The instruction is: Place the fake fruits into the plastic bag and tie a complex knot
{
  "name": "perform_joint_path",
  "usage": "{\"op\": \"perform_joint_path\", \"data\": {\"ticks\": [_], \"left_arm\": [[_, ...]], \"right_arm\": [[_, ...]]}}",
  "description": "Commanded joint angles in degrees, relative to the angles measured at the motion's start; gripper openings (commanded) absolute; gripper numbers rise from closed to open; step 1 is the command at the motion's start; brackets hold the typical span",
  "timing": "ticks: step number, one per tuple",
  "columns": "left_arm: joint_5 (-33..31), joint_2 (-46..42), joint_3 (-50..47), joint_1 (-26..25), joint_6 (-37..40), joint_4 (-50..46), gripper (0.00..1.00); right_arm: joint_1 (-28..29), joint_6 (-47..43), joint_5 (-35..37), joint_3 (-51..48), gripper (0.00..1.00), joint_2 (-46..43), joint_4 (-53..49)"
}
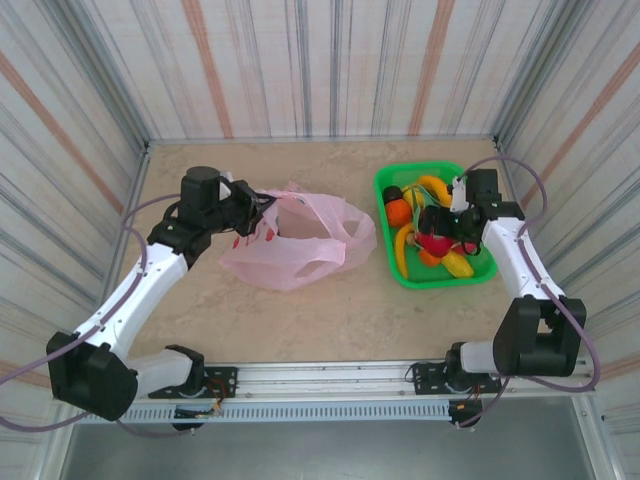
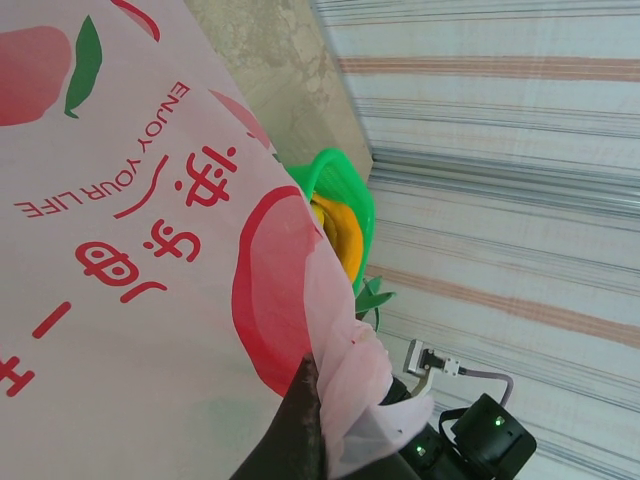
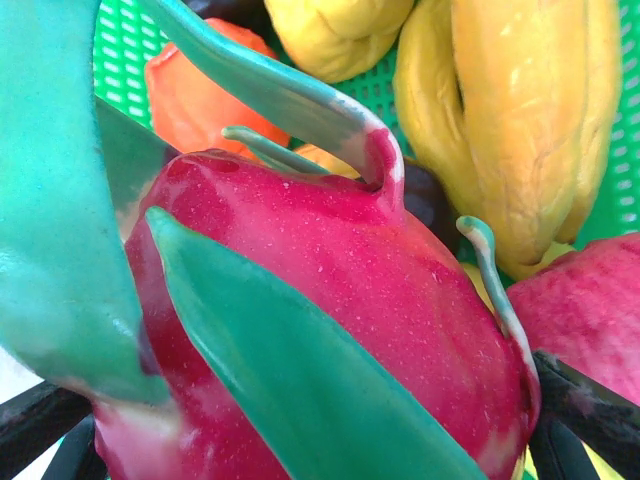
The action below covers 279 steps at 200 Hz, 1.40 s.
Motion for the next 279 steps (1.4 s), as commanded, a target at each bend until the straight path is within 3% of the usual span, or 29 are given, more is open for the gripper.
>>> {"op": "perform_joint_path", "data": {"ticks": [1, 68, 117, 151, 225, 279], "left_arm": [[0.24, 0.29, 0.96, -0.54, 1.6, -0.69, 0.0], [0.45, 0.29, 0.85, -0.63, 1.47, -0.47, 0.0], [0.35, 0.53, 0.68, -0.92, 1.4, -0.36, 0.0], [0.55, 0.65, 0.56, -0.93, 1.32, -0.06, 0.0], [0.51, 0.81, 0.26, -0.93, 1.25, 0.47, 0.0], [1.05, 1.7, 1.45, -1.21, 1.27, 0.36, 0.0]], "right_arm": [[-0.89, 4.08, -5.82, -2.05, 0.66, -3.42, 5.43], [0.92, 9.06, -9.16, -3.01, 0.68, 2.33, 6.94], [6.25, 14.07, -4.36, -2.08, 0.88, 5.22, 5.87], [6.81, 11.29, -2.28, 0.34, 1.0, 6.51, 2.63], [7.27, 1.55, 1.97, 5.71, 0.99, 5.82, -7.21], [7.71, 13.06, -4.43, 5.58, 0.99, 9.9, -9.3]]}}
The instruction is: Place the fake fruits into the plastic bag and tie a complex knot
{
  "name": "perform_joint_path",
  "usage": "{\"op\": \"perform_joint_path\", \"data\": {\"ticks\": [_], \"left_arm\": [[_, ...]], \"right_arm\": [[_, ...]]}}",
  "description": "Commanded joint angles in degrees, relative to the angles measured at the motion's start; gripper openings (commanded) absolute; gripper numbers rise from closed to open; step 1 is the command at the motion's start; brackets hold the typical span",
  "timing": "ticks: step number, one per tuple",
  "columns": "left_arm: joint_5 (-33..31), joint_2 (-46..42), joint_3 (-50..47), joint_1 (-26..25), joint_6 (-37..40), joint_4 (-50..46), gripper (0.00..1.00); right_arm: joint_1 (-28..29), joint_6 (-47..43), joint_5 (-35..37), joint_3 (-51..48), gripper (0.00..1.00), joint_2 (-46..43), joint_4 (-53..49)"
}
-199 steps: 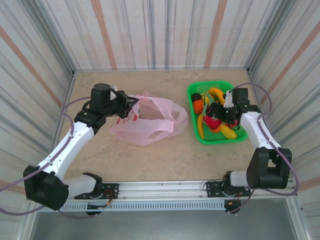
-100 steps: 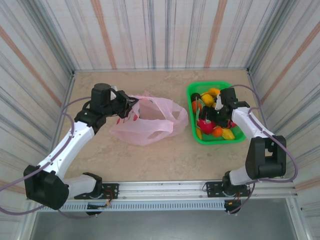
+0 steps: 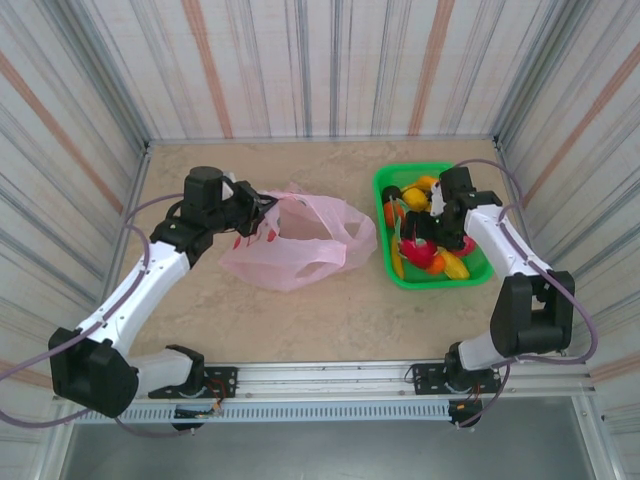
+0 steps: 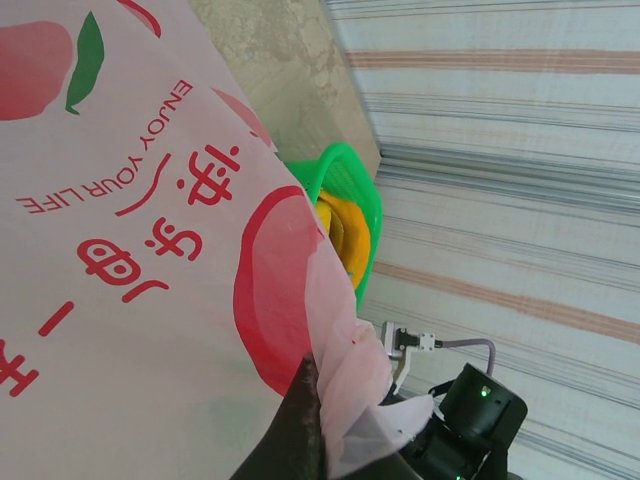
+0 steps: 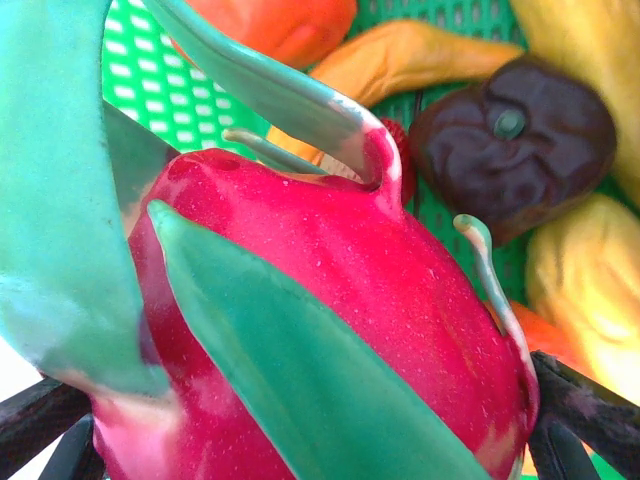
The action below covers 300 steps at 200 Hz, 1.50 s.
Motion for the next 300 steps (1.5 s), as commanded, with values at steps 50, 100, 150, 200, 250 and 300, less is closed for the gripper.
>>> {"op": "perform_joint_path", "data": {"ticks": [50, 100, 150, 200, 250, 300], "left_arm": [[1.0, 0.57, 0.94, -0.82, 1.05, 0.54, 0.0], [0.86, 0.83, 0.85, -0.84, 1.03, 1.0, 0.0], [0.96, 1.81, 0.88, -0.89, 1.03, 1.46, 0.0], [1.38, 2.44, 0.97, -0.98, 0.81, 1.74, 0.0], [0.86, 1.71, 1.13, -0.98, 1.08, 1.2, 0.0], [1.16, 1.85, 1.2, -0.98, 1.27, 1.07, 0.0]], "right_arm": [[2.57, 12.76, -3.14, -6.71, 0.99, -3.73, 2.64], [3.4, 12.2, -3.44, -9.01, 0.99, -11.69, -5.73], [4.11, 11.45, -0.75, -12.54, 0.99, -16.16, -12.05], [4.6, 9.97, 2.58, -11.76, 0.99, -17.9, -10.35], [8.04, 11.67, 6.46, -13.15, 0.99, -8.67, -5.31], [10.32, 11.77, 8.86, -13.19, 1.0, -2.48, -2.49]]}}
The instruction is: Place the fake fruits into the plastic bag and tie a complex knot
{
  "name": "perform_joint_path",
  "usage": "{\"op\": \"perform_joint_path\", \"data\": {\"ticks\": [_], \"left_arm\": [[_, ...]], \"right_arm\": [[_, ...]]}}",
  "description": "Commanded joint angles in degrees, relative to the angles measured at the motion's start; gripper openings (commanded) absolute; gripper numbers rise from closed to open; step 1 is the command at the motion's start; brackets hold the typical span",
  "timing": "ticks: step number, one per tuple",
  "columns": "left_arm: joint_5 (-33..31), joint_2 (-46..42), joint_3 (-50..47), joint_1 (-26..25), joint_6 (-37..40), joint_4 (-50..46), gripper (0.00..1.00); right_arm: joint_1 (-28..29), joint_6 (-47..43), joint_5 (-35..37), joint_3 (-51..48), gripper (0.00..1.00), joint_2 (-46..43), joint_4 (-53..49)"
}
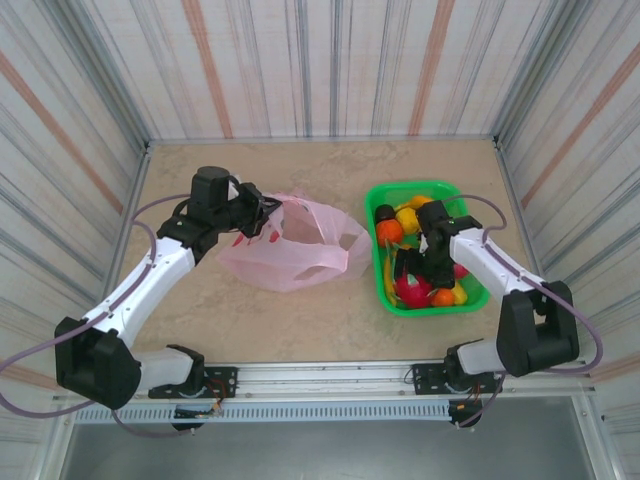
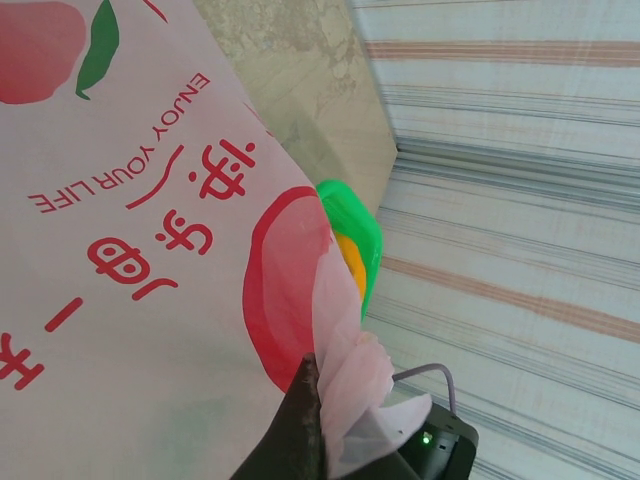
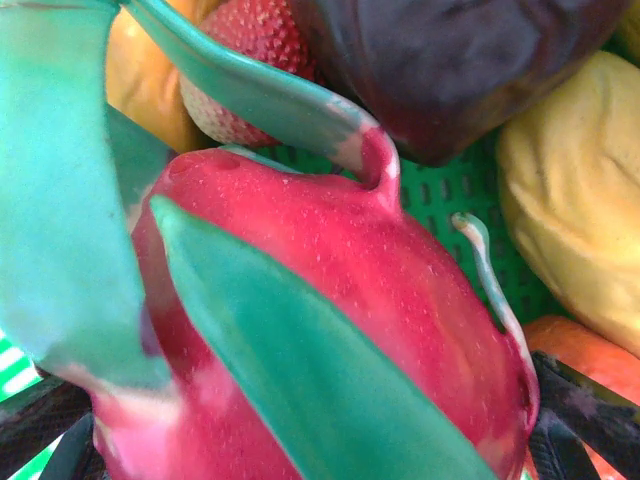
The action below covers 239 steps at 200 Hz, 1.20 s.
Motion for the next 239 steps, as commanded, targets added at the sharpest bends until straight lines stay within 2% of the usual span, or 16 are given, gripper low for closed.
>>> {"op": "perform_joint_path", "data": {"ticks": [1, 9, 27, 49, 68, 105, 157, 185, 214, 239], "left_arm": [[0.96, -0.46, 1.2, -0.45, 1.28, 0.62, 0.0], [0.96, -0.47, 1.22, -0.48, 1.38, 0.52, 0.0], [1.01, -0.44, 1.27, -0.48, 1.61, 0.49, 0.0], [1.69, -0.24, 1.77, -0.5, 2.4, -0.14, 0.0], [2.46, -0.01, 2.93, -0.47, 4.68, -1.89, 0.0], [4.09, -0.18, 3.57, -0.51, 8.96, -5.6, 0.0], [3.71, -0.33, 2.78, -0.46, 9.18, -5.49, 0.0], [4.1, 0.68, 3.48, -0.58, 9.18, -5.48, 0.0], [4.44, 1.38, 4.03, -0.59, 9.73, -5.58, 0.0], [4.85, 1.75, 4.31, -0.61, 10.04, -5.77, 0.0]], "right_arm": [[0.64, 1.12, 2.37, -0.83, 1.0, 2.57, 2.09], [0.42, 0.62, 2.33, -0.53, 0.97, 1.82, 2.01], [-0.45, -0.3, 1.59, 0.47, 0.81, -1.47, 2.06], [-3.38, -1.0, -0.56, 0.77, 0.75, -7.31, 3.51], [-5.56, -1.41, -4.78, 0.88, 0.73, -12.26, 4.82], [-6.14, -1.81, -7.76, 1.92, 0.73, -18.37, 5.74], [-6.58, -2.43, -8.67, 5.93, 0.73, -22.93, 4.79], [-6.32, -1.71, -13.22, 7.98, 0.73, -27.19, 2.85], [-3.4, 0.39, -18.36, 9.32, 0.72, -31.65, 1.47], [2.09, 2.89, -20.11, 10.01, 0.72, -33.68, 2.62]]}}
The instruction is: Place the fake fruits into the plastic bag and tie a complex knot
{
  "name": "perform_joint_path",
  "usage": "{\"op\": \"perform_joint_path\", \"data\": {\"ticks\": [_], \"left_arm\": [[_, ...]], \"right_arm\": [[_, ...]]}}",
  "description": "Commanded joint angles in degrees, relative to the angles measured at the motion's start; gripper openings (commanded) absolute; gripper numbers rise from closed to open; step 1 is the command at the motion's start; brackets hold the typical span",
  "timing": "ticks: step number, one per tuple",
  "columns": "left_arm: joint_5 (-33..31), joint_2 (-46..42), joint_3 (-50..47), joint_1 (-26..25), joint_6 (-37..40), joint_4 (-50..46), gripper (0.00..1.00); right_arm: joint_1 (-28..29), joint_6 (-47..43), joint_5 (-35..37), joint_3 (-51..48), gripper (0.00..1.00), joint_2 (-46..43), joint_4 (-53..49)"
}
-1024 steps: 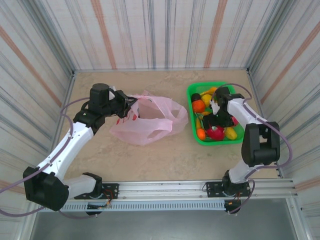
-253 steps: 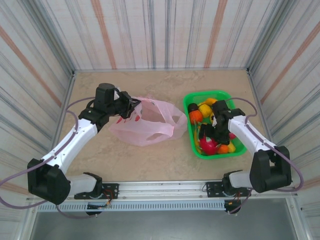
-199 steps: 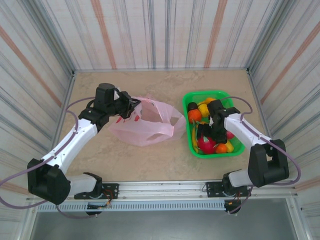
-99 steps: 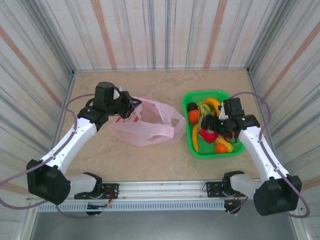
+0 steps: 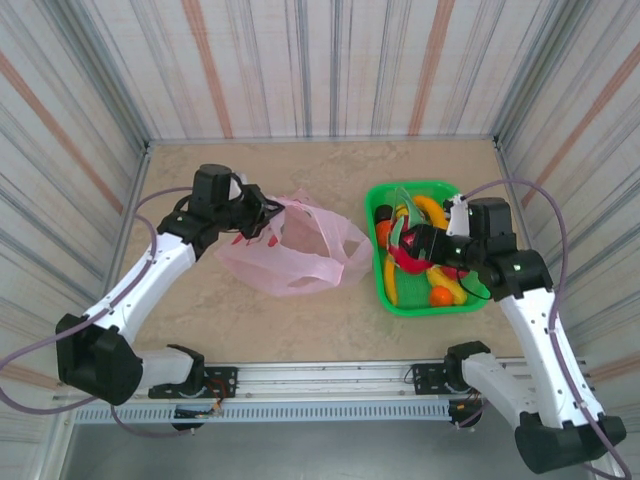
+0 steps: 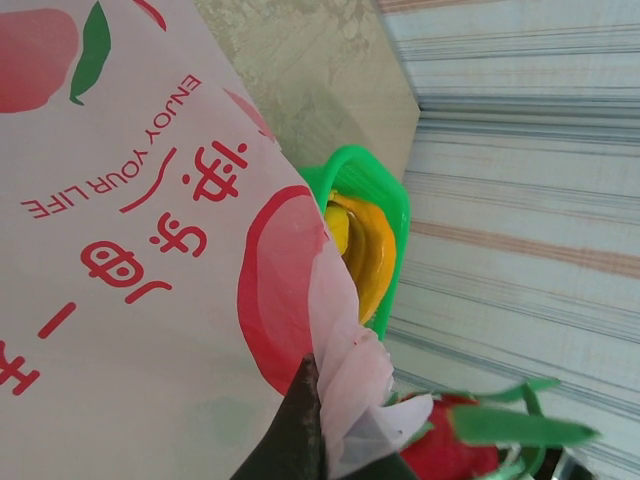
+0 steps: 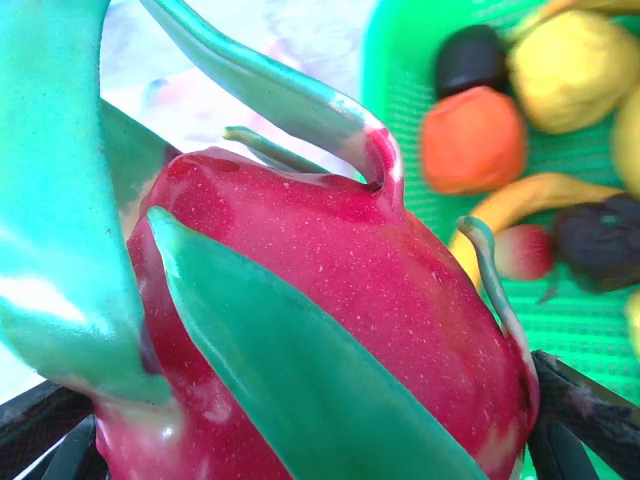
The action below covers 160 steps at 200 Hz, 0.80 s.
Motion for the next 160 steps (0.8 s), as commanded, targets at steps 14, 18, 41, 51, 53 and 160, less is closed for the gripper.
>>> {"op": "perform_joint_path", "data": {"ticks": [14, 18, 41, 51, 53, 160], "left_arm": [[1.55, 0.44, 1.92, -0.63, 2.02, -0.9, 0.0], [1.59, 0.53, 1.96, -0.65, 2.04, -0.9, 0.0], [1.77, 0.4, 2.02, -0.73, 2.22, -1.05, 0.0], [2.03, 0.33, 2.0, -0.73, 2.43, -1.07, 0.0], [2.04, 0.28, 2.03, -0.72, 2.43, -1.07, 0.0], [3.36, -1.25, 1.22, -0.81, 3.53, -1.7, 0.0]], "right_arm": [[8.51, 5.36, -4.81, 1.47, 0.71, -2.06, 4.14], [9.95, 6.03, -4.49, 1.08, 0.71, -1.96, 5.47], [18.4, 8.23, -0.58, -0.77, 0.71, 0.34, 14.4], [21.4, 8.23, 1.27, -0.84, 0.71, 2.4, 17.75], [21.98, 8.22, 1.54, -0.79, 0.71, 2.78, 18.58], [32.66, 11.62, 2.3, -3.34, 0.72, 24.41, 42.05]]}}
